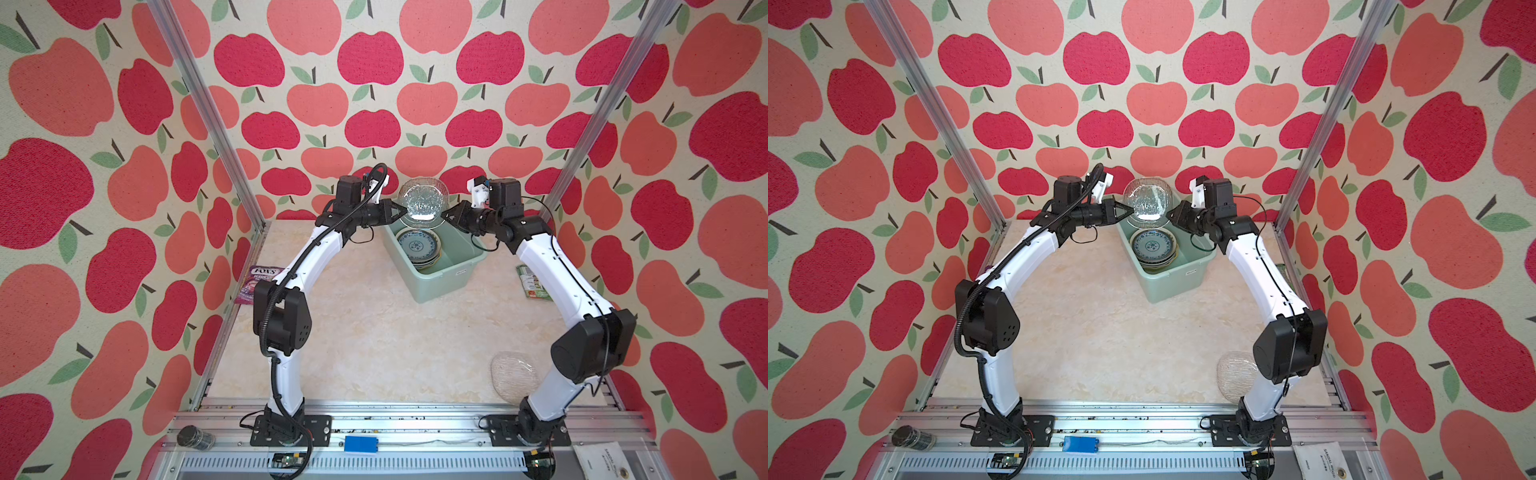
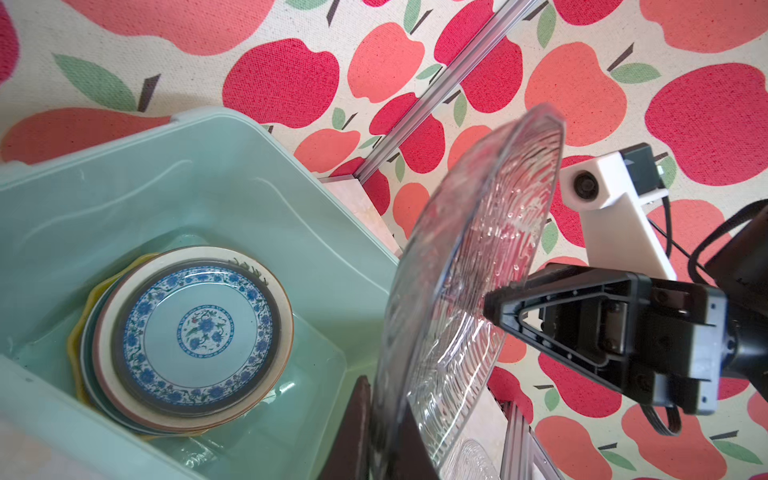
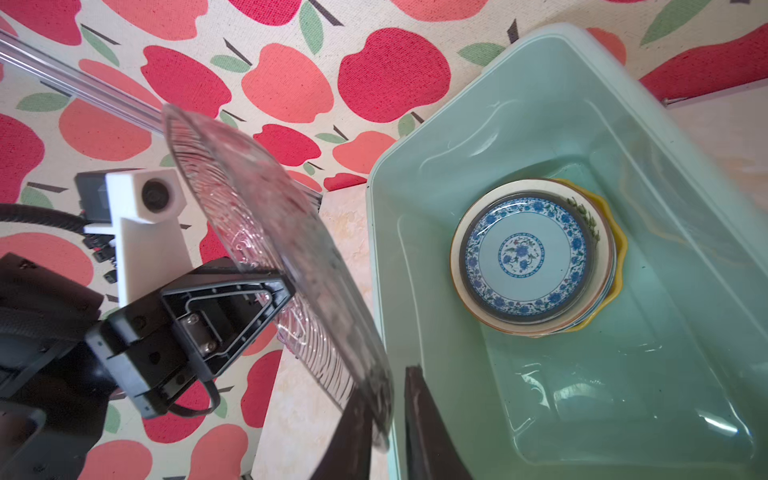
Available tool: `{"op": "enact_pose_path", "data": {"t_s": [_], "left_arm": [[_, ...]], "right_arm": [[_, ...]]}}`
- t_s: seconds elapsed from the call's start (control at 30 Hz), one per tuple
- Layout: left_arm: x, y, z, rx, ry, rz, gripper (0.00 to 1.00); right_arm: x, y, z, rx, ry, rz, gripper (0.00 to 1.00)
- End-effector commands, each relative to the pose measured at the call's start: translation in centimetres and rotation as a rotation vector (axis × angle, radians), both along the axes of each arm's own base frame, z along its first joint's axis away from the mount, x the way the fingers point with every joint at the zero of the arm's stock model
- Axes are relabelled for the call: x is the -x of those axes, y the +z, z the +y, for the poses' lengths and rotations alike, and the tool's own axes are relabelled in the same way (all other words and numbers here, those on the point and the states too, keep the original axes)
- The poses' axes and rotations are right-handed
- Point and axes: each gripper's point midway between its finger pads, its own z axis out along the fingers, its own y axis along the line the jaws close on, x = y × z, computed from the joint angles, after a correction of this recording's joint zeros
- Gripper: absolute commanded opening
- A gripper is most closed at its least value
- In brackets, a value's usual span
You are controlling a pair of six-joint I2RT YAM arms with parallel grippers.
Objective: Place the plates into the plastic bin on the countertop
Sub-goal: 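Grasp the glass plate's upper rim with the left gripper beside the right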
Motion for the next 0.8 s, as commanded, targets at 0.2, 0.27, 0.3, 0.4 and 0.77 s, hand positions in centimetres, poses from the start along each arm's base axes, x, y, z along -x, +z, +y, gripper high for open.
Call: {"op": "enact_pose_path", "data": {"t_s": [0.2,0.27,0.3,0.4,0.77], "left_arm": [[5.3,-2.1,3.0,-0.262,-0.103,0.076,0.0],[7.0,-2.7,3.3,-0.347,-0.14,0.017,0.0],[7.5,-2.7,3.4,-0.372,-0.15,-0.009,0.0],[8.9,-2.9,3.6,-0.466,-0.197,-0.072,0.0],[11.3,-3.0,1.7,-0.61,-0.303,-0.19,0.0]], "right_arm": [[6.6,0.3,-0.2,0.255,0.445,-0.171,0.37],[7.8,0.8,-0.2,0.298,0.533,-0.213,0.37],[8.2,1.0,-0.3,0.314,0.563,-0.226,0.37],[9.0,1.4,-0.6,0.363,0.633,-0.258,0.44],[9.2,1.0,1.1,0.346,0.695,-0.278,0.53]]}}
